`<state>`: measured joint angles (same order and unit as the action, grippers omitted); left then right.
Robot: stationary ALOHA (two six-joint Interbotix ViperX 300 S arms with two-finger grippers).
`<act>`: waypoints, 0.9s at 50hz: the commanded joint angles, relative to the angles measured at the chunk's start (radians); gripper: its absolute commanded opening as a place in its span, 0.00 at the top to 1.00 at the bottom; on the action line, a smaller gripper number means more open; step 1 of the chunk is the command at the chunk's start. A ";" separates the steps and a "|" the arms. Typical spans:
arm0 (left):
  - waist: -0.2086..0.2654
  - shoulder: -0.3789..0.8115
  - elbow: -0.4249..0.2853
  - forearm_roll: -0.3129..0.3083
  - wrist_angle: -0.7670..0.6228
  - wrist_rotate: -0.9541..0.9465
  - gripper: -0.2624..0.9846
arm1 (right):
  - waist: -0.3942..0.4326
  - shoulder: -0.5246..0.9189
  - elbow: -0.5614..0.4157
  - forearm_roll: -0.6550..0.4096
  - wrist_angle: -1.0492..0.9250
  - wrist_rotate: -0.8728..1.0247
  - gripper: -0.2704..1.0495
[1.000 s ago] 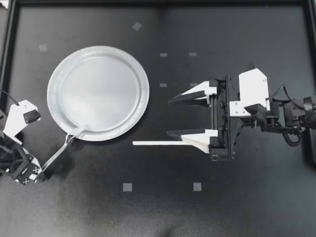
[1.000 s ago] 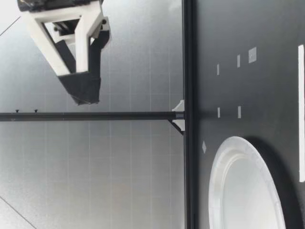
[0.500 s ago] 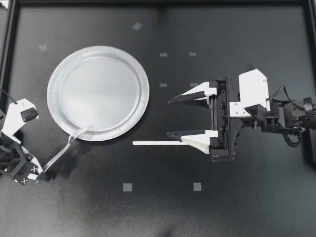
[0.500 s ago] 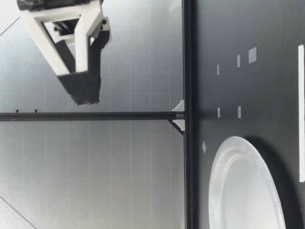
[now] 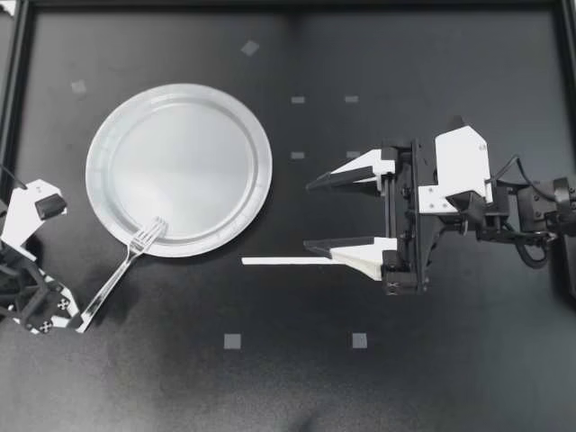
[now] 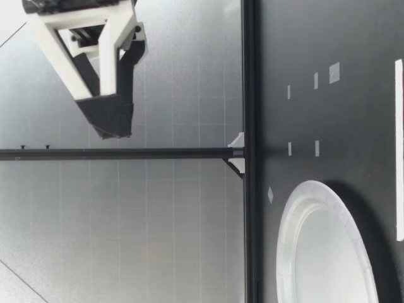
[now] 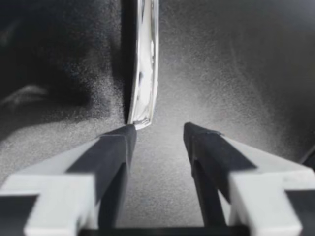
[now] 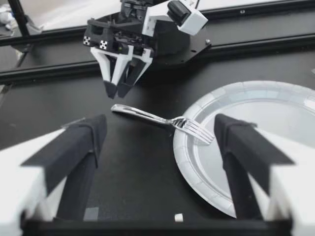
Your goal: Pick up the fork and place it on the plate.
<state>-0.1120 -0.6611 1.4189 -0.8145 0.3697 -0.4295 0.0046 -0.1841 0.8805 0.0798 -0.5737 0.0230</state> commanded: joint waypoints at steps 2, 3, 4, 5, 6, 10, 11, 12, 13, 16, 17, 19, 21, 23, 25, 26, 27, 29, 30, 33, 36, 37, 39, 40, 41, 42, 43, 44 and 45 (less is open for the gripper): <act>0.003 -0.038 -0.046 0.018 -0.034 0.012 0.38 | 0.006 -0.009 -0.014 -0.002 -0.011 -0.003 0.19; 0.002 -0.048 -0.051 0.028 -0.037 0.014 0.38 | 0.006 -0.009 -0.015 -0.002 -0.011 -0.005 0.19; 0.002 -0.058 -0.055 0.040 -0.041 0.015 0.38 | 0.006 -0.011 -0.017 -0.005 -0.011 -0.005 0.19; 0.003 -0.077 -0.064 0.064 -0.044 0.017 0.38 | 0.006 -0.011 -0.017 -0.006 -0.012 -0.005 0.19; 0.003 -0.089 -0.071 0.083 -0.046 0.015 0.38 | 0.006 -0.012 -0.018 -0.014 -0.012 -0.005 0.20; 0.017 -0.161 -0.110 0.181 -0.051 0.014 0.38 | 0.008 -0.012 -0.028 -0.037 -0.012 -0.002 0.20; 0.023 -0.173 -0.121 0.198 -0.054 0.014 0.38 | 0.008 -0.011 -0.031 -0.038 -0.012 0.000 0.20; 0.029 -0.187 -0.133 0.216 -0.055 0.014 0.38 | 0.008 -0.011 -0.032 -0.040 -0.012 0.000 0.20; 0.035 -0.201 -0.146 0.233 -0.058 0.015 0.38 | 0.011 -0.009 -0.035 -0.041 -0.012 0.002 0.20; 0.055 -0.250 -0.201 0.305 -0.078 0.018 0.38 | 0.015 -0.006 -0.051 -0.044 -0.012 0.008 0.20; 0.058 -0.259 -0.215 0.327 -0.086 0.018 0.38 | 0.018 -0.005 -0.057 -0.048 -0.012 0.009 0.20; 0.061 -0.281 -0.242 0.377 -0.114 0.021 0.38 | 0.023 -0.003 -0.066 -0.055 -0.012 0.011 0.20; 0.064 -0.291 -0.261 0.419 -0.140 0.023 0.38 | 0.026 -0.003 -0.071 -0.061 -0.012 0.011 0.20; 0.061 -0.299 -0.276 0.471 -0.184 0.028 0.38 | 0.029 -0.003 -0.074 -0.063 -0.012 0.011 0.21; 0.061 -0.304 -0.279 0.512 -0.229 0.037 0.38 | 0.031 -0.003 -0.074 -0.061 -0.012 0.012 0.22; 0.061 -0.304 -0.276 0.541 -0.261 0.046 0.38 | 0.031 -0.005 -0.074 -0.061 -0.012 0.012 0.22; 0.061 -0.302 -0.272 0.572 -0.296 0.057 0.38 | 0.031 -0.005 -0.074 -0.061 -0.012 0.015 0.23; 0.061 -0.298 -0.261 0.604 -0.351 0.080 0.38 | 0.032 -0.009 -0.072 -0.061 -0.012 0.017 0.24; 0.061 -0.293 -0.252 0.629 -0.393 0.097 0.38 | 0.032 -0.011 -0.071 -0.061 -0.012 0.018 0.25; 0.061 -0.287 -0.230 0.669 -0.476 0.143 0.38 | 0.037 -0.011 -0.069 -0.063 -0.014 0.018 0.26; 0.061 -0.276 -0.209 0.698 -0.561 0.209 0.38 | 0.038 -0.011 -0.067 -0.066 -0.018 0.015 0.28; 0.061 -0.272 -0.204 0.703 -0.581 0.230 0.38 | 0.038 -0.011 -0.066 -0.069 -0.021 0.014 0.28; 0.061 -0.261 -0.195 0.707 -0.627 0.281 0.38 | 0.040 -0.008 -0.061 -0.080 -0.032 0.011 0.29; 0.061 -0.256 -0.193 0.707 -0.641 0.302 0.38 | 0.040 -0.005 -0.060 -0.086 -0.038 0.011 0.30; 0.061 -0.245 -0.189 0.707 -0.658 0.333 0.38 | 0.040 0.000 -0.055 -0.095 -0.049 0.011 0.30; 0.061 -0.239 -0.187 0.706 -0.666 0.351 0.38 | 0.040 0.003 -0.051 -0.103 -0.058 0.011 0.31; 0.061 -0.227 -0.186 0.707 -0.675 0.377 0.38 | 0.040 0.009 -0.044 -0.104 -0.075 0.015 0.31; 0.061 -0.219 -0.186 0.707 -0.680 0.391 0.38 | 0.040 0.014 -0.040 -0.106 -0.084 0.020 0.32; 0.061 -0.212 -0.184 0.707 -0.684 0.405 0.38 | 0.040 0.018 -0.037 -0.106 -0.094 0.021 0.32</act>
<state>-0.0522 -0.9189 1.2395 -0.1120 -0.2623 -0.1028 0.0368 -0.1749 0.8360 -0.0107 -0.6105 0.0353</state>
